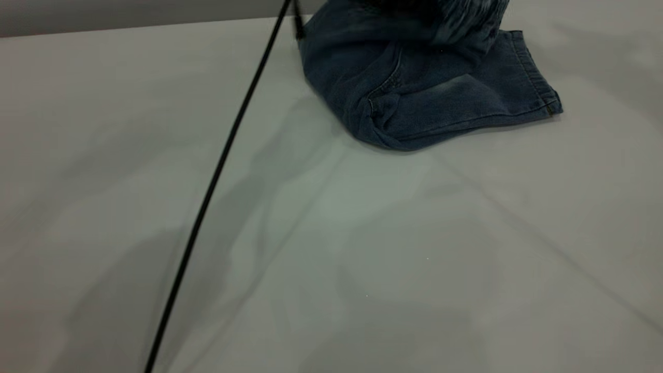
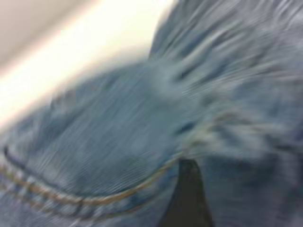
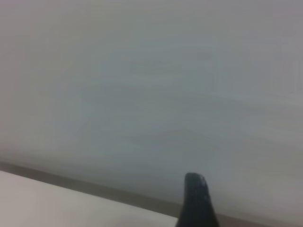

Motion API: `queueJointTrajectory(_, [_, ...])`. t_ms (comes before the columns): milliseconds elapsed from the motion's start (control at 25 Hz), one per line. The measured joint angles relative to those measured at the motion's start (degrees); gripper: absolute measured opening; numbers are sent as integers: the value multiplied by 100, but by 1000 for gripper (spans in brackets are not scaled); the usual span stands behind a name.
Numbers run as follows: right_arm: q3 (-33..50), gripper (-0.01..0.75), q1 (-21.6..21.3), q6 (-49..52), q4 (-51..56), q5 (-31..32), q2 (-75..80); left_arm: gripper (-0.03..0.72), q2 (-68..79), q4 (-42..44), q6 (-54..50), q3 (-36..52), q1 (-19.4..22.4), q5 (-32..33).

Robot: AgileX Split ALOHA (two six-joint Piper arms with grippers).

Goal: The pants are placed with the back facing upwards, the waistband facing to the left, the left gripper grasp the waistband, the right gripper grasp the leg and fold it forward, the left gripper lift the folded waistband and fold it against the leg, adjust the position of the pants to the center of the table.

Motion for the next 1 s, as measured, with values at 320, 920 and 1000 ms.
queueJointTrajectory(320, [0,425,0,-83,0,0,19,528,0,49,174,0,-92,-824])
queueJointTrajectory(920, [5,425,0,-103,5,-7,116,493,718,209,161,0,-92,-518])
queueJointTrajectory(1000, [5,425,0,-103,0,-7,116,491,724,209,167,-5,-92,-220])
